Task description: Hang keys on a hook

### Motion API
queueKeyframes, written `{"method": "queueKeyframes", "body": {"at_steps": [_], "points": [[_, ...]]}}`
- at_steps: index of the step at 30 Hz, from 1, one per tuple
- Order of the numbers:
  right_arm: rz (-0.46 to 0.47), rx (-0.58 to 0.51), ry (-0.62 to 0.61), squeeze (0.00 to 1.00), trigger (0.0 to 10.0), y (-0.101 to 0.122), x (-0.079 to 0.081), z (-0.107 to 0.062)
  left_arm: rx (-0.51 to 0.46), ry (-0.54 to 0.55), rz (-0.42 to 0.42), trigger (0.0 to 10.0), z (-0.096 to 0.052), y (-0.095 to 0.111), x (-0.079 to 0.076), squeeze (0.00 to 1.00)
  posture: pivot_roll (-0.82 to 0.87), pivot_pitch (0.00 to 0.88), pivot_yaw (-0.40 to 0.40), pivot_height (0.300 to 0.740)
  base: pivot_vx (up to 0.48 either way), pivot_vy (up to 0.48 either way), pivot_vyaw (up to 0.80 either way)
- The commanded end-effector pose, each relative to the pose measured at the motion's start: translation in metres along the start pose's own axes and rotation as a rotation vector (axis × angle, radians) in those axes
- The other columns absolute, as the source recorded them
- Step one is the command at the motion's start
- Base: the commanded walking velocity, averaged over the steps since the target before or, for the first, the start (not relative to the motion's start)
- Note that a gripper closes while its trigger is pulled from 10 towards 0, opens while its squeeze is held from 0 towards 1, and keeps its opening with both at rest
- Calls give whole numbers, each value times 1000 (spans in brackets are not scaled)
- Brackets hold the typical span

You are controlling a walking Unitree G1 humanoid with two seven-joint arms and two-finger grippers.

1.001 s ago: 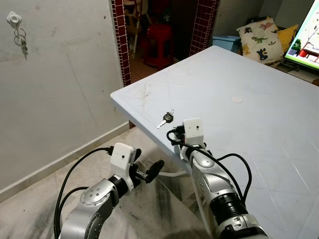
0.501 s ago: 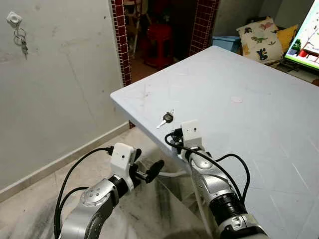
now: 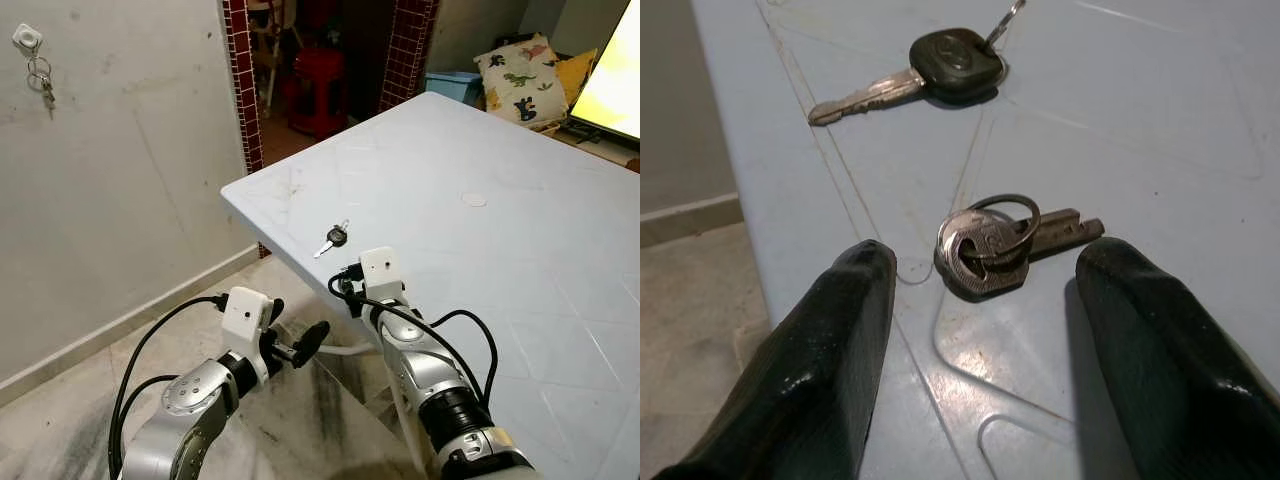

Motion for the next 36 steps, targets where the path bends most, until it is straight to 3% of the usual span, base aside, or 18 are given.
{"method": "queueKeyframes", "body": {"at_steps": [1, 2, 4, 5, 15, 18, 19, 22, 23, 24, 36], "points": [[-2, 1, -5, 0, 8118, 5, -1, 2, 6, 10, -9, 10000, 0, 0, 3, 0, 82, 0, -17, 740, 0, 0, 0], [1, 6, -9, 0, 4784, 4, -2, 3, 6, 10, -9, 10000, 0, 0, 2, 0, 83, 0, -17, 740, 0, 0, 0], [7, 12, -13, 0, 1412, 4, -2, 3, 6, 10, -10, 10000, 0, 0, 3, 0, 83, 0, -17, 740, 0, 0, 0], [13, 15, -14, 0, 235, 4, -2, 4, 6, 11, -10, 10000, 0, 0, 3, 0, 83, 0, -17, 740, 0, 0, 0], [62, 28, -20, 0, 0, 5, -6, 6, 7, 10, -11, 10000, 0, 0, 2, 0, 84, 0, -15, 740, 0, 0, 0], [72, 32, -24, 0, 431, 6, -7, 8, 8, 9, -12, 10000, 0, 0, 2, 0, 87, 0, -14, 740, 0, 0, 0], [78, 39, -26, 0, 2745, 6, -8, 9, 8, 9, -11, 10000, 0, -1, 2, 0, 91, 0, -17, 740, 0, 0, 0], [80, 46, -25, 0, 3020, 4, -7, 10, 8, 11, -11, 10000, -1, -1, 1, 0, 91, 0, -18, 740, 0, 0, 0], [80, 49, -25, 0, 2275, 4, -8, 10, 8, 11, -12, 10000, -1, -1, 1, 0, 92, 0, -20, 740, 0, 0, 0], [80, 51, -25, 0, 0, 3, -8, 10, 8, 11, -12, 10000, -1, -1, 1, 0, 92, 0, -21, 740, 0, 0, 0], [84, 46, -50, 0, 0, 1, -11, 10, 8, 10, -19, 10000, -1, -2, 0, 0, 91, 0, -21, 740, 0, 0, 0]]}}
Point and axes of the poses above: a point about 5 cm out from each wrist's last joint towards the gripper, its own z axis pointing out of the wrist towards the gripper, its own y axis along the axis of the wrist's last joint, x = y × z, the point moved 3 cm from there along z, pointing out of the wrist towards the gripper, and after that the axes turned 11 degrees about -z, right-handed, at the moved point
